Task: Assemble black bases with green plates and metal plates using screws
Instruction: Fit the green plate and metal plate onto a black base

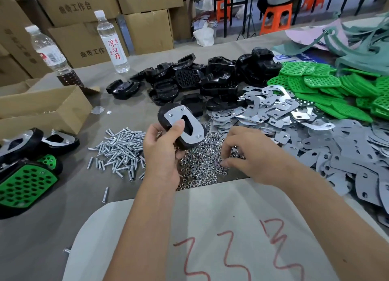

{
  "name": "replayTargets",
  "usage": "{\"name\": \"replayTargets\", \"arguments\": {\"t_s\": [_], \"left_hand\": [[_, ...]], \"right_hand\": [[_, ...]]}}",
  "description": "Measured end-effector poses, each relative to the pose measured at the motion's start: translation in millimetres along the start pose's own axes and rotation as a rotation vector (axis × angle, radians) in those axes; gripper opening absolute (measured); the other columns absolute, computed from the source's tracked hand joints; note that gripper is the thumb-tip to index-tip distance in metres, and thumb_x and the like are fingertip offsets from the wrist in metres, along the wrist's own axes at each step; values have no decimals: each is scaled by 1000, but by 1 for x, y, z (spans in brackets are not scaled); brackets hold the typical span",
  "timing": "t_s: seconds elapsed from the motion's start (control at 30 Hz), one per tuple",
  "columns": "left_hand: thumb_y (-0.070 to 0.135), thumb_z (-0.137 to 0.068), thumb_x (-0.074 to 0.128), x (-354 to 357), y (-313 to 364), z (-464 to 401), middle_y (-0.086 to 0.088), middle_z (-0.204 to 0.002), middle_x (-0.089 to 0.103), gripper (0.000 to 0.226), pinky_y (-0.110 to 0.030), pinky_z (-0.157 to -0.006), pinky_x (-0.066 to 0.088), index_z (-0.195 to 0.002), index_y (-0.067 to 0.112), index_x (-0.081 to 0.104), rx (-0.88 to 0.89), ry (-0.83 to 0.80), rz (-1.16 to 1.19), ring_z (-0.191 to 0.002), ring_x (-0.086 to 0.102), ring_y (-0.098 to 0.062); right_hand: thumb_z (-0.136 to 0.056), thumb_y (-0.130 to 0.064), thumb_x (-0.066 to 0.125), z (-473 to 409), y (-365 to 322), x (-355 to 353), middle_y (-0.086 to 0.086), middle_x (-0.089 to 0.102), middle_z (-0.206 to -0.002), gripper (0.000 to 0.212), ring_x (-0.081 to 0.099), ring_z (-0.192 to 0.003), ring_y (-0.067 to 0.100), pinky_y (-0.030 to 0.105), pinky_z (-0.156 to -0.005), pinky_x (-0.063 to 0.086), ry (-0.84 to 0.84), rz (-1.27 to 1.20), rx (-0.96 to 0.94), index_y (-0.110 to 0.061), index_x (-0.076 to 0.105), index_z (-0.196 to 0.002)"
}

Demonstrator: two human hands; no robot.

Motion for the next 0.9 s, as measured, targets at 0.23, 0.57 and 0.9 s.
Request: {"name": "replayTargets", "arguments": {"t_s": [0.23,0.57,0.9], "left_hand": [[11,-94,68,9,-2,3,-3,-94,71,16,-17,-35,24,-109,15,71,-28,-73,-40,-61,56,-6],[15,-97,64,15,-6,8,1,-72,71,9,-18,-35,27,-98,14,73,-90,-150,-133,-52,56,-8],[16,-95,67,31,-7,23,3,-76,70,11,-13,-38,35,-103,16,75,-16,-266,-293,-53,60,-6]], "right_hand": [[-88,-14,79,2,-1,-12,-9,61,-66,15,56,-62,16,23,-57,43,298,-320,7,-23,71,-79],[-90,-4,76,2,12,-13,-5,72,-64,17,60,-49,9,19,-48,47,431,-698,162,-21,81,-87],[-90,0,76,1,7,-18,0,74,-70,19,66,-55,18,20,-53,52,532,-688,103,-19,78,-88]]}}
Point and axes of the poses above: each hand's wrist, its own z-axis away from the middle knuckle, its own x-axis out of the palm, y = z × x, the point moved 5 cm from there along -z, towards the middle knuckle
